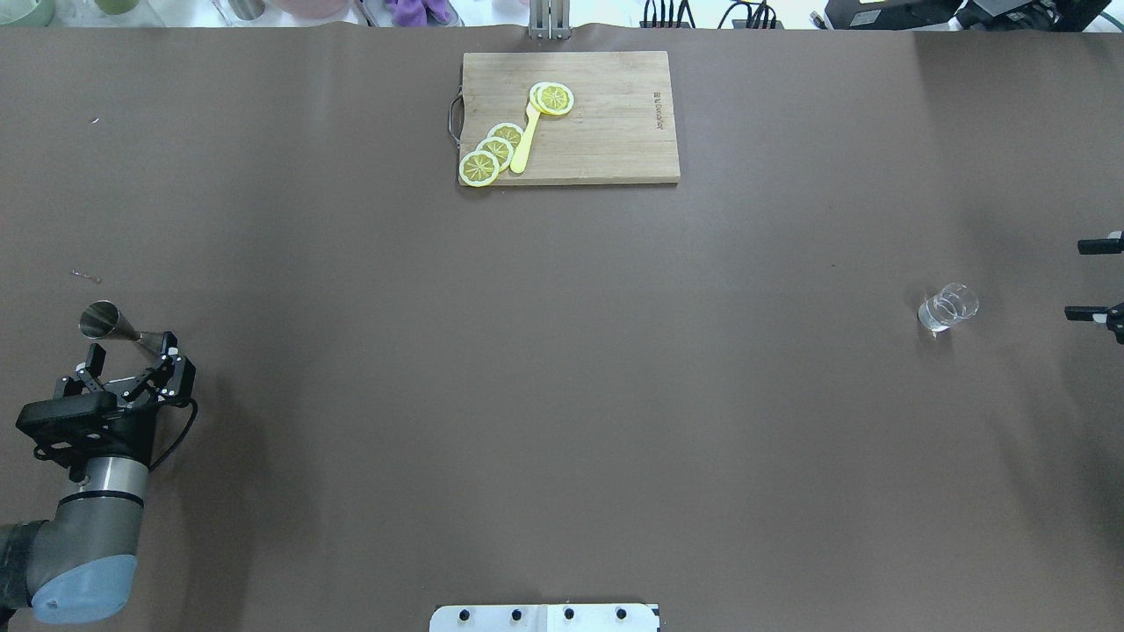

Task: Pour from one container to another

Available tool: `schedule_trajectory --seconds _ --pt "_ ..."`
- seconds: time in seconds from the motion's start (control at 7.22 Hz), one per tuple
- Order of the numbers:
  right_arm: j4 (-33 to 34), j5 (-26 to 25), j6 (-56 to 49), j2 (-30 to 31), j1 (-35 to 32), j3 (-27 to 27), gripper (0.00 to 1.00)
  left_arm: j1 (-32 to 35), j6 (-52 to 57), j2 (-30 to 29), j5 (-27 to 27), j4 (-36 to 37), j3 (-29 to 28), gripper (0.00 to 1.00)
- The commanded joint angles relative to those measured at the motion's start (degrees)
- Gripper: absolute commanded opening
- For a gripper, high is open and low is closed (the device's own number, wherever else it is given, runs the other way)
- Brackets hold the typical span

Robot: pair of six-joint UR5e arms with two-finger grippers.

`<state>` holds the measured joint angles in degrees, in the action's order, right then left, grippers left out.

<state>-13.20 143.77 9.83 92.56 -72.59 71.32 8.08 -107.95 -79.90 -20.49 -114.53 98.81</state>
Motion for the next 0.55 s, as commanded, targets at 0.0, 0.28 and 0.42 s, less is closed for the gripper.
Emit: schedule_trajectory --seconds 0.0,0.28,0.42 --pt "-3.6 1.8 1.3 0.6 0.0 -0.3 1.0 -0.1 -1.3 -0.3 2.7 0.0 -1.0 0.89" --pt "-8.3 1.2 4.0 -0.1 0.1 -1.8 0.99 0.0 -4.8 -1.0 4.6 0.0 -5.0 0.89" --pt "-11.4 0.4 5.6 -0.5 0.1 -4.0 0.99 0.0 -5.0 -1.1 4.7 0.0 -5.3 0.89"
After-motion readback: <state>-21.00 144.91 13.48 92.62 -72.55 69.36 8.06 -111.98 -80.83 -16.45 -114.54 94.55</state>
